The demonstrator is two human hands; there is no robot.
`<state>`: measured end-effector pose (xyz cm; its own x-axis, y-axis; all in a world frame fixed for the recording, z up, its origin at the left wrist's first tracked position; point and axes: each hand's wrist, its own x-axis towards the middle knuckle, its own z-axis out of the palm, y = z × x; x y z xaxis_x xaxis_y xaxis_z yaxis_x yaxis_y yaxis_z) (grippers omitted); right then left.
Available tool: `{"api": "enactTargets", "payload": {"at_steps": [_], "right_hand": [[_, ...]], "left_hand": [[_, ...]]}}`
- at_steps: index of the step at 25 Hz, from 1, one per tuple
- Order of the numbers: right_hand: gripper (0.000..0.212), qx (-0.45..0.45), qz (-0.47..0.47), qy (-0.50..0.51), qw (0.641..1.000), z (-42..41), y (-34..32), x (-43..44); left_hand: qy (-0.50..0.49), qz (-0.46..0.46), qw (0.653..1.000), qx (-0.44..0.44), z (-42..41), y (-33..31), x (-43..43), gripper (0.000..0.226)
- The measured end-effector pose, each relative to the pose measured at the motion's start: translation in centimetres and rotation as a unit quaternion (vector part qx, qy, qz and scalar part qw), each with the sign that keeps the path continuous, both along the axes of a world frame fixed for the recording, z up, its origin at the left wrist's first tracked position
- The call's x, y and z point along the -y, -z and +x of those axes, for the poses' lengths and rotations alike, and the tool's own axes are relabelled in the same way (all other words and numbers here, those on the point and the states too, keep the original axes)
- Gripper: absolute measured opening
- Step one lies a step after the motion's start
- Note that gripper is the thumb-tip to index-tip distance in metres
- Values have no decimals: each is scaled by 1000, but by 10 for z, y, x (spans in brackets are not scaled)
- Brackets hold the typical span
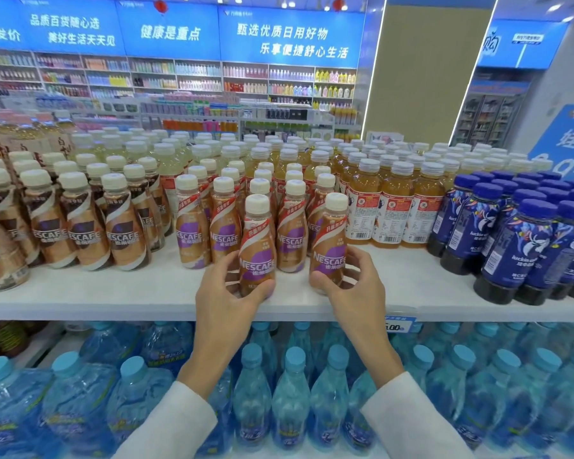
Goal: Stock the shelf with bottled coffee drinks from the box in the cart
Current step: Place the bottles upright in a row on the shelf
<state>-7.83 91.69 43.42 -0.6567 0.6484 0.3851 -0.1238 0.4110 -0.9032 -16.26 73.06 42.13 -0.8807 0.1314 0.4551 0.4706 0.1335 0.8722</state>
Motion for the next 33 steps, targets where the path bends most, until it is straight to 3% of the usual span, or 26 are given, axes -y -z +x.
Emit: {"api": "enactTargets", "payload": {"at_steps": [6,33], "right_hand": [[62,41,8,6,999,-21,-12,-30],[63,39,12,5,999,-45,-7,-25]], "left_hand": [[-25,12,1000,10,-13,1,38,68],[-41,-12,999,11,-11,-1,44,75]]}}
